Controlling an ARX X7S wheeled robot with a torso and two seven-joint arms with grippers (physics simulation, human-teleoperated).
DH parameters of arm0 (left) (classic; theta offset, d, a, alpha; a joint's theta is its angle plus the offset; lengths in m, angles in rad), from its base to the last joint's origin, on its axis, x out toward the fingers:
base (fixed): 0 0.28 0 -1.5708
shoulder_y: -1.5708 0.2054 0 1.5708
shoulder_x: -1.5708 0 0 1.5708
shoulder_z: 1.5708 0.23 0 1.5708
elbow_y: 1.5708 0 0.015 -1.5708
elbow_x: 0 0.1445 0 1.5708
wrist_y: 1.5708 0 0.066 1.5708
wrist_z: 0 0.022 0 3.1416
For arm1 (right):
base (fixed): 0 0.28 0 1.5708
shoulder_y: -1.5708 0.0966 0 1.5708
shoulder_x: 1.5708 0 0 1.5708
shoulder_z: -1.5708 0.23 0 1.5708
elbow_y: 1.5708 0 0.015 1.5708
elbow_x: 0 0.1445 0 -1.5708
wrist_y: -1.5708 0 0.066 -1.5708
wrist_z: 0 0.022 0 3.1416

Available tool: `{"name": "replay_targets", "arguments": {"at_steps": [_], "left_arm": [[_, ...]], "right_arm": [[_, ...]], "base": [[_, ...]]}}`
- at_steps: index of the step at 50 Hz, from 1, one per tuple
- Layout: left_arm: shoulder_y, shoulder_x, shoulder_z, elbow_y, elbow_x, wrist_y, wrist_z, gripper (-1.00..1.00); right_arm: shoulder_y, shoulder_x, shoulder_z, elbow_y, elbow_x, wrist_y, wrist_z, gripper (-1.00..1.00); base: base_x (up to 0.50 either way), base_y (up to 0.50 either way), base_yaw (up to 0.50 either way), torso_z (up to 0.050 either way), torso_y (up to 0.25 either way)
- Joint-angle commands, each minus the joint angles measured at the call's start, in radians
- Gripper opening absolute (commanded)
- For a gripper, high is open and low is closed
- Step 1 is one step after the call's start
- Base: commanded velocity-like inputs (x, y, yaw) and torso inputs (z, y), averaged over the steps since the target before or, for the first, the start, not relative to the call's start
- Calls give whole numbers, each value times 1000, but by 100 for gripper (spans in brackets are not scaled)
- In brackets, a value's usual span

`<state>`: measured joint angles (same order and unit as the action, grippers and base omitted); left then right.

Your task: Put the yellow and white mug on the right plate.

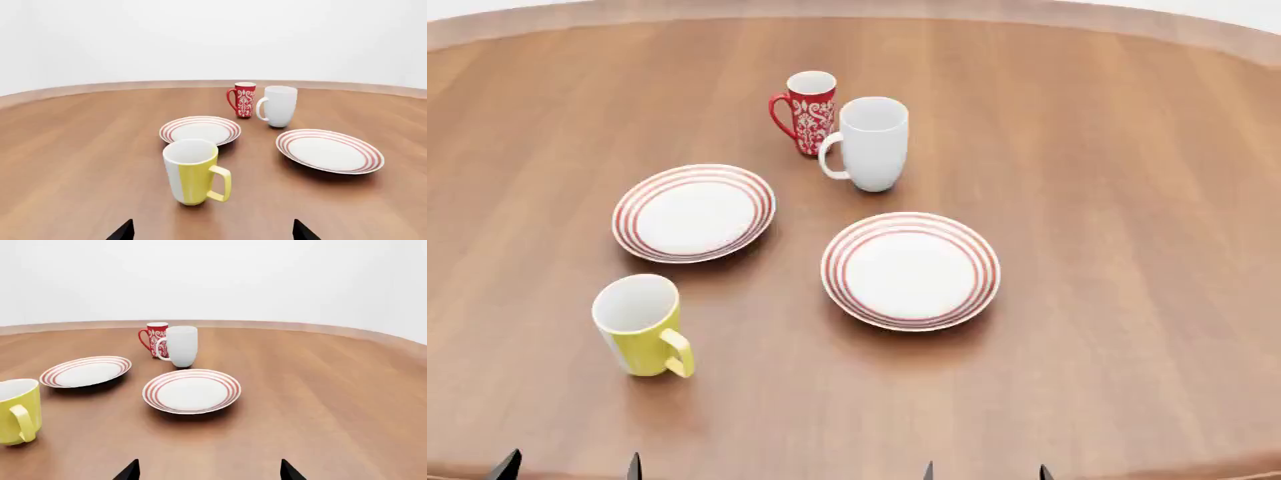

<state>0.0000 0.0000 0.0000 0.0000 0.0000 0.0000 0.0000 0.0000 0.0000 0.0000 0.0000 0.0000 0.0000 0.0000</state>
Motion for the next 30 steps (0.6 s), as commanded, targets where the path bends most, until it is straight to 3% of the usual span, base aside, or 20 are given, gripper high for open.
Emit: {"name": "replay_targets", "arguments": {"at_steps": [1, 18, 19, 20, 30], "left_arm": [[1, -16, 19, 3, -15, -3, -19, 100], [0, -58, 74, -4, -50, 0, -66, 100], [-1, -58, 74, -6, -54, -1, -70, 100], [3, -10, 17, 1, -5, -11, -11, 100], [1, -43, 58, 1, -35, -5, -51, 100]], "right_arm": [[0, 16, -22, 2, 9, 5, 22, 100], [2, 57, -71, 5, 49, 2, 70, 100], [2, 59, -73, 3, 50, 3, 72, 100], [0, 10, -15, -1, 1, 9, 15, 100], [2, 43, -56, 2, 34, 13, 53, 100]], "base": [[0, 0, 0, 0, 0], [0, 0, 0, 0, 0], [0, 0, 0, 0, 0], [0, 0, 0, 0, 0], [0, 0, 0, 0, 0]]}}
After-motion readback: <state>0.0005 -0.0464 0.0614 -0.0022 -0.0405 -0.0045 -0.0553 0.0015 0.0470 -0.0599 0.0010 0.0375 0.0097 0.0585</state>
